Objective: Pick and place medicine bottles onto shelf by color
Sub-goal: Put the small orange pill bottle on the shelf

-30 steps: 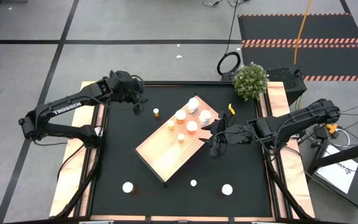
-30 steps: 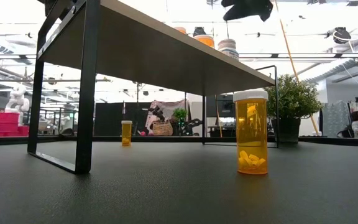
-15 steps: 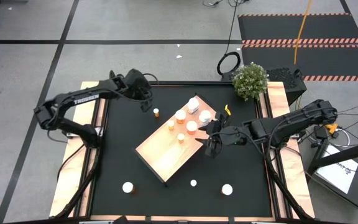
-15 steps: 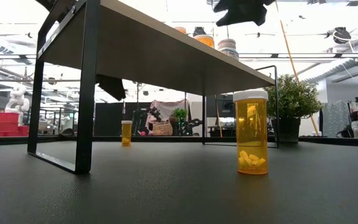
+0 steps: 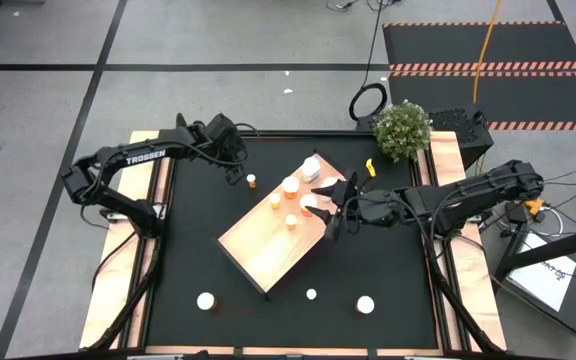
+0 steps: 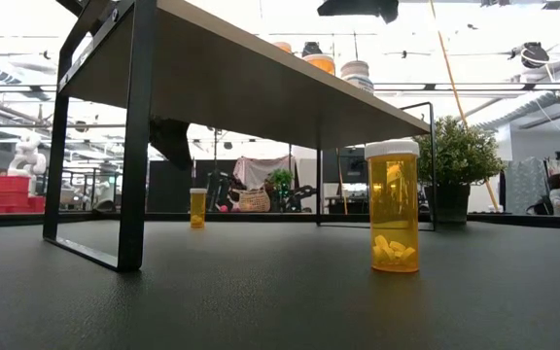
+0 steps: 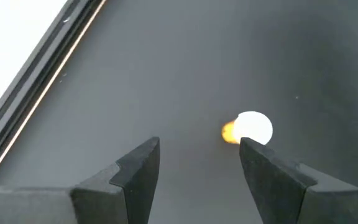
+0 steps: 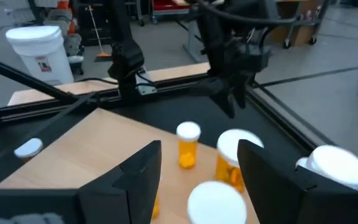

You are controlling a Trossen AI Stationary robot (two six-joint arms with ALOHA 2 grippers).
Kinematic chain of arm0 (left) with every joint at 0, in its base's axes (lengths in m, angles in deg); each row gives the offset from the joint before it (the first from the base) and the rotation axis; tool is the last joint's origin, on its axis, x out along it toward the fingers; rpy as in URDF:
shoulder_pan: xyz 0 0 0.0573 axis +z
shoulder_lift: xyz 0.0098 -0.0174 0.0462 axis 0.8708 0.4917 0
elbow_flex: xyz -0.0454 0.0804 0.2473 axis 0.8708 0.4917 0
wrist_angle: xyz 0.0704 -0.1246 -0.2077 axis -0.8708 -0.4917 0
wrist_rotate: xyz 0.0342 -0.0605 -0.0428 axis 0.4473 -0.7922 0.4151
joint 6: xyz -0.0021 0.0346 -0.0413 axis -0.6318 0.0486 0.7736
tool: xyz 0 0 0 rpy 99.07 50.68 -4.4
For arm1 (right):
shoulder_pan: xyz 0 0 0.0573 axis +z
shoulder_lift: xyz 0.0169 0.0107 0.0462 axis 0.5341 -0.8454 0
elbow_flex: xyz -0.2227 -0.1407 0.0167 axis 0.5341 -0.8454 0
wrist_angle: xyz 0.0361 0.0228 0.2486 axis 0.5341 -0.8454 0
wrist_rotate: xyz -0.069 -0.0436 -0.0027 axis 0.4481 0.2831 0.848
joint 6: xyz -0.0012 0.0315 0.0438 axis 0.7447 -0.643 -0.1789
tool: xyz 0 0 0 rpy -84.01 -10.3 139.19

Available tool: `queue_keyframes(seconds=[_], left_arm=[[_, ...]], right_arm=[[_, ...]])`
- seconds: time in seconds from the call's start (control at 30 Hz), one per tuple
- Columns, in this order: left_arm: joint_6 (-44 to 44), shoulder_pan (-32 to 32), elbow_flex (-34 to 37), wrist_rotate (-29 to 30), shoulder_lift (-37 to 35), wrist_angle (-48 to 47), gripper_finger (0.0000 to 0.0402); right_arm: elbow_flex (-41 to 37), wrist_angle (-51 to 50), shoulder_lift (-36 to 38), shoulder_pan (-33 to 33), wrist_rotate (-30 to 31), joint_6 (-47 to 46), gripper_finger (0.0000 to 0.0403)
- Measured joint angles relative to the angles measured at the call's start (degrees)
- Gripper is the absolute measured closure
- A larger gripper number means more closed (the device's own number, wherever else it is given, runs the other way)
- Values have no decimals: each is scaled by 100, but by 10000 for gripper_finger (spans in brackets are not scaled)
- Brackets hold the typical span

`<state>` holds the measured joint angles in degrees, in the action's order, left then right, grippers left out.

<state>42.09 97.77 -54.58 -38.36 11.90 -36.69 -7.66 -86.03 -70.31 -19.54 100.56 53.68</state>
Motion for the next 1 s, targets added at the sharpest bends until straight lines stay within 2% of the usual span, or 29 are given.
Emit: queue_keyframes(seconds=[0.43, 0.63, 0.73, 1.0], left_arm=[[-91, -387, -4, 14, 85, -80, 178], [-104, -366, -4, 52, 27, -209, 178], [-69, -366, -4, 65, 28, -215, 178], [6, -357, -4, 153, 24, -198, 178]], right_arm=[[0, 72, 0, -430, 117, -181, 195], [0, 40, 0, -430, 64, -3, 195], [0, -3, 0, -411, -197, 42, 195], [-343, 24, 0, -56, -330, -379, 195]])
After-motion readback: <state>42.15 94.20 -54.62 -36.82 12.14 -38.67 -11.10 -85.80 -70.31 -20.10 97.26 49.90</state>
